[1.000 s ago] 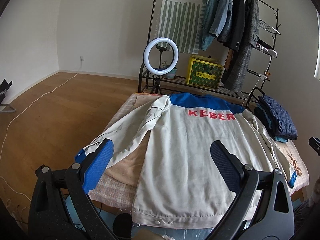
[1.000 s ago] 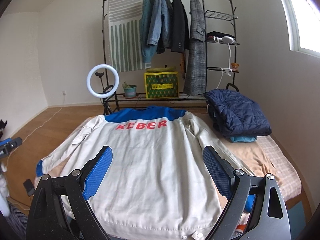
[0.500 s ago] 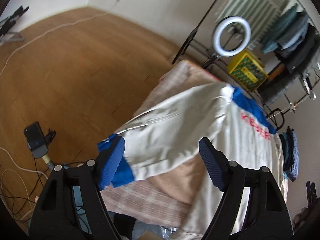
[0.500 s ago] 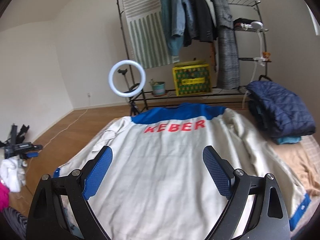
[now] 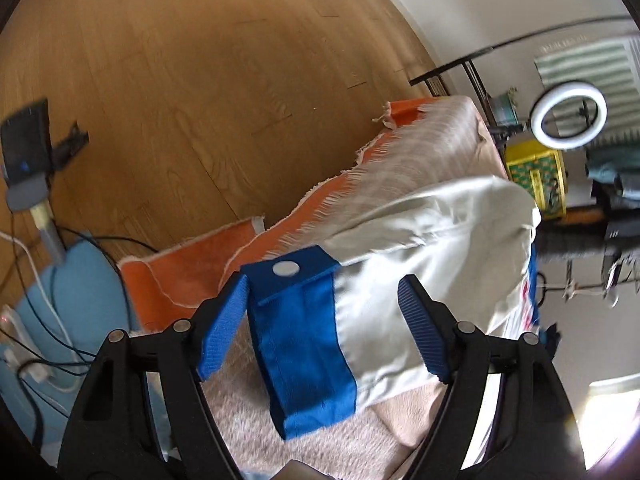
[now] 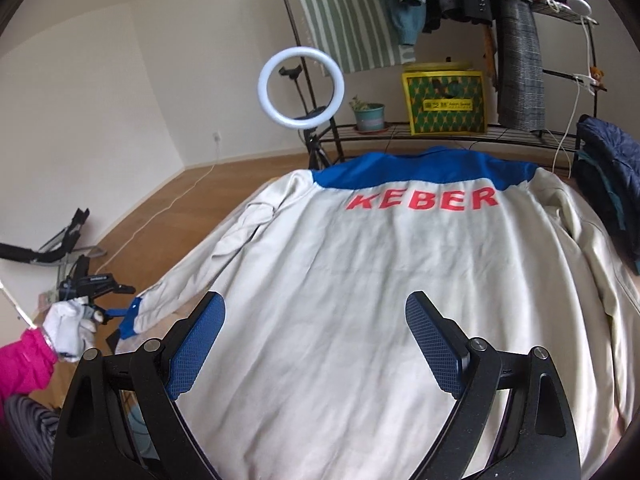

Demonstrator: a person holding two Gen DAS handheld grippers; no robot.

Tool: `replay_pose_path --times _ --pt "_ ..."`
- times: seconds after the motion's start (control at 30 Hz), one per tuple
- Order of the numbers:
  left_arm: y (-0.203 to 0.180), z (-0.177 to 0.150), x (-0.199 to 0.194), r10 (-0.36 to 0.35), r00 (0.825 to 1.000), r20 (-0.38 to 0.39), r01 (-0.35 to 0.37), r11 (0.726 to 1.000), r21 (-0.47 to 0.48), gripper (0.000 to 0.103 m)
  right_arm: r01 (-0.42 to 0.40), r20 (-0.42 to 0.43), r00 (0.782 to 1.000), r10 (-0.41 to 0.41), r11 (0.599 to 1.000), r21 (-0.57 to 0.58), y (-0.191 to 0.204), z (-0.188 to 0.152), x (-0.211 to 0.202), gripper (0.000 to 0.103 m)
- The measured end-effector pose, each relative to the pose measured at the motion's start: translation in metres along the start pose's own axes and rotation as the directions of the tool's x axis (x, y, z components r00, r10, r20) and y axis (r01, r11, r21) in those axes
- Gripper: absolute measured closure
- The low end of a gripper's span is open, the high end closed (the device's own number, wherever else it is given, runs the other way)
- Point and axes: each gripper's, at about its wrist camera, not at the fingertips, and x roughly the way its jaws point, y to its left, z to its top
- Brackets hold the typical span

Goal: Fold large clothes
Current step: 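Grasp the blue cuff of a jacket sleeve with the left tool, then lift the sleeve by its cuff with the left tool and fold it across the jacket back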

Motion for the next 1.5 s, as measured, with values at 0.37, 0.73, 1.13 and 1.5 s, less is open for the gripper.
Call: replay_pose_path --times 0.37,0.73,1.13,1.5 --pt "0.004 0.007 0.01 -0.05 0.999 0.002 0.05 0.999 -0.013 0.063 0.008 -0.015 1.0 -0.008 0.999 -0.031 0.009 0.007 0.025 0.011" --pt "0.039 0.01 0.009 -0.108 0.993 0.048 0.115 0.981 -0.155 0.038 0.012 -0.032 0.999 -0.014 0.999 -0.05 0.013 0.003 0.028 0.011" --pt "0.004 0.012 0.008 -0.165 0.975 0.149 0.179 0.98 -0.087 0.079 0.017 -0.049 0.999 -0.024 0.992 -0.124 0.023 -0.001 0.033 0.011" --pt "-0.101 0.02 -0.092 -0.18 0.912 0.367 0.093 0.965 0.244 0.096 -0.055 -0.207 0.978 0.034 0.994 -0.094 0.02 -0.008 0.059 0.041"
